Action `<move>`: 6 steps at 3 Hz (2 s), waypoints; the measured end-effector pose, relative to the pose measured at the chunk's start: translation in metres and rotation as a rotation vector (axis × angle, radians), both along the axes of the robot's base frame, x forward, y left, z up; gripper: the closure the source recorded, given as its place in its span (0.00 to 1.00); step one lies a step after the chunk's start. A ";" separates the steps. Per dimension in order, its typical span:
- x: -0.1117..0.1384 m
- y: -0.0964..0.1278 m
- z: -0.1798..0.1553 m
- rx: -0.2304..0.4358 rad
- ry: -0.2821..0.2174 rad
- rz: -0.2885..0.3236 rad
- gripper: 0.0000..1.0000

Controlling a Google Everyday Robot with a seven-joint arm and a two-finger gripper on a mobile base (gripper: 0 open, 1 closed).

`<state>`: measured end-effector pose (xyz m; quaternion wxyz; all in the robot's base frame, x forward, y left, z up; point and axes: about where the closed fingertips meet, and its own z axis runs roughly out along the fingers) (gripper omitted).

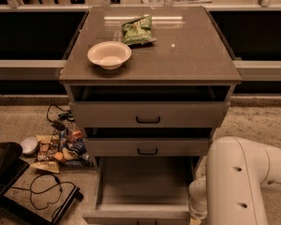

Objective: Open bottom drawer

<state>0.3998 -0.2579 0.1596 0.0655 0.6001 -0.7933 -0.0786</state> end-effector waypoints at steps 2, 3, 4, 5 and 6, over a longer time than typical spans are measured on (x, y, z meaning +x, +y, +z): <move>-0.007 0.000 0.008 -0.026 0.010 -0.006 0.83; -0.009 0.000 0.007 -0.025 0.013 -0.006 0.60; -0.011 0.000 0.006 -0.025 0.016 -0.006 0.37; -0.013 0.000 0.005 -0.024 0.019 -0.006 0.14; -0.015 0.000 0.004 -0.024 0.022 -0.006 0.00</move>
Offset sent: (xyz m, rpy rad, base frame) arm -0.0063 -0.0002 0.0091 -0.0249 0.0086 -0.0054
